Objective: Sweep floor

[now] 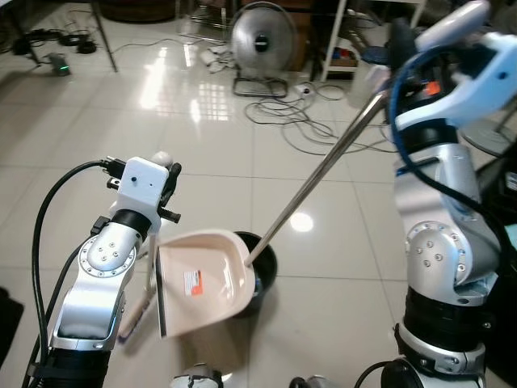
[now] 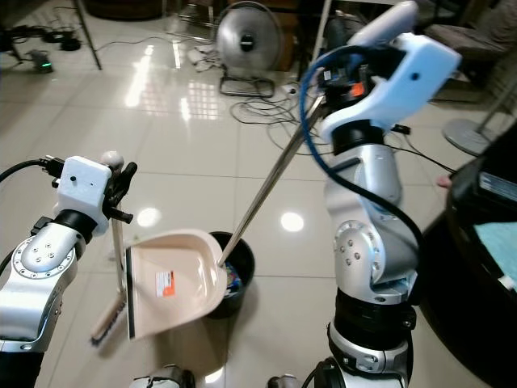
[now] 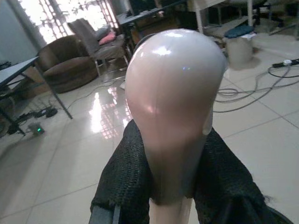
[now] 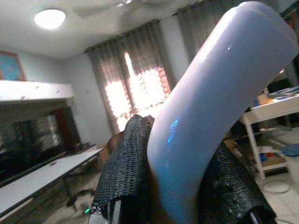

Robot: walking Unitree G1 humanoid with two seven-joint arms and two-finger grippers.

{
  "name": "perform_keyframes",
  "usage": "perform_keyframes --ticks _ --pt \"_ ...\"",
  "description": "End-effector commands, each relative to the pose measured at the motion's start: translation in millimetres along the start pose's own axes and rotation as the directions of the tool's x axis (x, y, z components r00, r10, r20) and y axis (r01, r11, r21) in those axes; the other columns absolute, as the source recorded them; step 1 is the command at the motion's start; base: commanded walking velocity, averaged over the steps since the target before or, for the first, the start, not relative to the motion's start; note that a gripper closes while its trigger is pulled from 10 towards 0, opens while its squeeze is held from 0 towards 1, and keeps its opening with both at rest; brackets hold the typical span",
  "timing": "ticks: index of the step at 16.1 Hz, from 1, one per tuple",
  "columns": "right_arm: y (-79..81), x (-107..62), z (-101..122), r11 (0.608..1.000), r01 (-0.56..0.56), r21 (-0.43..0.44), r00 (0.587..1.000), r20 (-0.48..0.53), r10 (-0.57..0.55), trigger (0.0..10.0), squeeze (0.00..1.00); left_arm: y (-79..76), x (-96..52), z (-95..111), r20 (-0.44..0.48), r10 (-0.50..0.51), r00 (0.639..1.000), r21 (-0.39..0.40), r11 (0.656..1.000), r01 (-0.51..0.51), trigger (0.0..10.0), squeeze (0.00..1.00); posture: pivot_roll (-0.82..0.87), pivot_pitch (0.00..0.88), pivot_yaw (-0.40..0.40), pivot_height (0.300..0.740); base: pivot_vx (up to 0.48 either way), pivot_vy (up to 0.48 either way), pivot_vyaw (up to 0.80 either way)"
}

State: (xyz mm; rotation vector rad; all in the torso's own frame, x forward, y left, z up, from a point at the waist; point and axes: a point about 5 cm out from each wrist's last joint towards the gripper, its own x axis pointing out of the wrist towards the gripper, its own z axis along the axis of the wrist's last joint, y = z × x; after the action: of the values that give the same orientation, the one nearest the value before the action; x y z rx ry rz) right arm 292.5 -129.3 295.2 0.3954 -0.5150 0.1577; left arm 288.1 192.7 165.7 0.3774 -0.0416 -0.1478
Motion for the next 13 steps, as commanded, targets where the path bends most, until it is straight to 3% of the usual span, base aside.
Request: perform_keyframes --ticks 1,6,9,12,13 --pt "4.7 -3.3 6.6 1.0 -0.017 0.009 0.999 0.028 0.017 10.0 0.0 8.6 -1.8 11.7 0.05 0.018 0.999 0.034 0.999 -0.02 10.0 0.0 0.11 0.053 -0.042 0.74 0.0 0.36 0.0" --pt "3.0 -7.6 -0.5 1.0 0.003 0.02 1.0 -0.014 -0.003 10.0 0.0 20.9 -2.0 10.0 0.046 0.036 0.998 0.084 0.996 -0.04 10.0 0.0 0.13 0.058 -0.047 0.74 0.0 0.373 0.0" --pt "2.2 -13.7 -9.4 1.0 -0.006 -0.018 0.999 -0.049 0.005 10.0 0.0 40.6 -8.6 3.2 0.02 0.06 0.998 0.153 0.986 -0.062 10.0 0.0 0.13 0.061 -0.044 0.74 0.0 0.379 0.0" --pt "-4.7 -22.2 -21.0 0.996 0.003 -0.087 0.997 -0.072 -0.009 10.0 0.0 42.8 -7.4 4.2 0.021 0.063 0.998 0.157 0.985 -0.066 10.0 0.0 0.12 0.059 -0.035 0.74 0.0 0.379 0.0" --pt "-15.4 -29.5 -32.2 0.993 0.062 -0.099 0.994 -0.088 -0.071 10.0 0.0 35.4 -4.0 4.3 0.025 0.044 0.999 0.14 0.989 -0.047 10.0 0.0 0.12 0.058 -0.03 0.74 0.0 0.382 0.0"
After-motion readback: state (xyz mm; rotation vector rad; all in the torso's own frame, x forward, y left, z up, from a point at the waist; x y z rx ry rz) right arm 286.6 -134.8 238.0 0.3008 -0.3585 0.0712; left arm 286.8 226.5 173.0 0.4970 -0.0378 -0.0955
